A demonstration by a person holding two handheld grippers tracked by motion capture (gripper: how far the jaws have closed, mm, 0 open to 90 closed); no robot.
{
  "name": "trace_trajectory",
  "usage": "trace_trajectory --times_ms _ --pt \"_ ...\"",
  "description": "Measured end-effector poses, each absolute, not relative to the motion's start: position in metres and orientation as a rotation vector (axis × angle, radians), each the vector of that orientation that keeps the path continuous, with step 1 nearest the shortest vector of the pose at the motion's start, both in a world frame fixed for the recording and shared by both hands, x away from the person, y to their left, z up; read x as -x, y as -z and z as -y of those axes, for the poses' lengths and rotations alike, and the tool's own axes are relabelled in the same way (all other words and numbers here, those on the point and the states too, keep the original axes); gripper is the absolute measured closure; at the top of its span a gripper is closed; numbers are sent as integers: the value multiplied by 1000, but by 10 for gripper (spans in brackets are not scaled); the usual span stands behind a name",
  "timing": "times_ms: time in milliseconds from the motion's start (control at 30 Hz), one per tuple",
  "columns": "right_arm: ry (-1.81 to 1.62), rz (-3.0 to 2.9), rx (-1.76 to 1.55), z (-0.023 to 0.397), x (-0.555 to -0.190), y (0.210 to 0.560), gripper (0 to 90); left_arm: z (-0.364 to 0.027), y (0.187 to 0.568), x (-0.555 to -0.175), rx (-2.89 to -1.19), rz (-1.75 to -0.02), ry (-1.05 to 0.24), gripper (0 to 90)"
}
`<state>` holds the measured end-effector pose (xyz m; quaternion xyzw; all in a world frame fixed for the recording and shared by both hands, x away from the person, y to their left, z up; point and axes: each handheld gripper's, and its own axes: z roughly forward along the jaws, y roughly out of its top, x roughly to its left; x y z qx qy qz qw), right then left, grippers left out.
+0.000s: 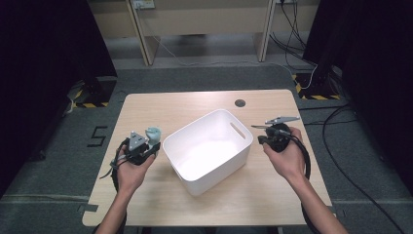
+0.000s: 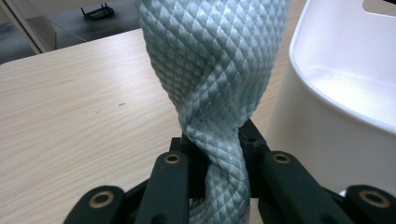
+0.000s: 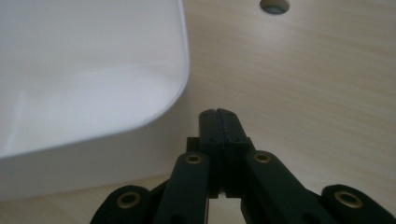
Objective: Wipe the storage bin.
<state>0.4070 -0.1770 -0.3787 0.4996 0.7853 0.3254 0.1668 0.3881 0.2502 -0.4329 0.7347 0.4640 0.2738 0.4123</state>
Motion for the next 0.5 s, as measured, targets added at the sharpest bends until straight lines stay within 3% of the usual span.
trace_trajectory --times_ms 500 --pt "-972 -2369 -1335 132 -399 398 900 -240 436 -383 -1863 -1114 -646 785"
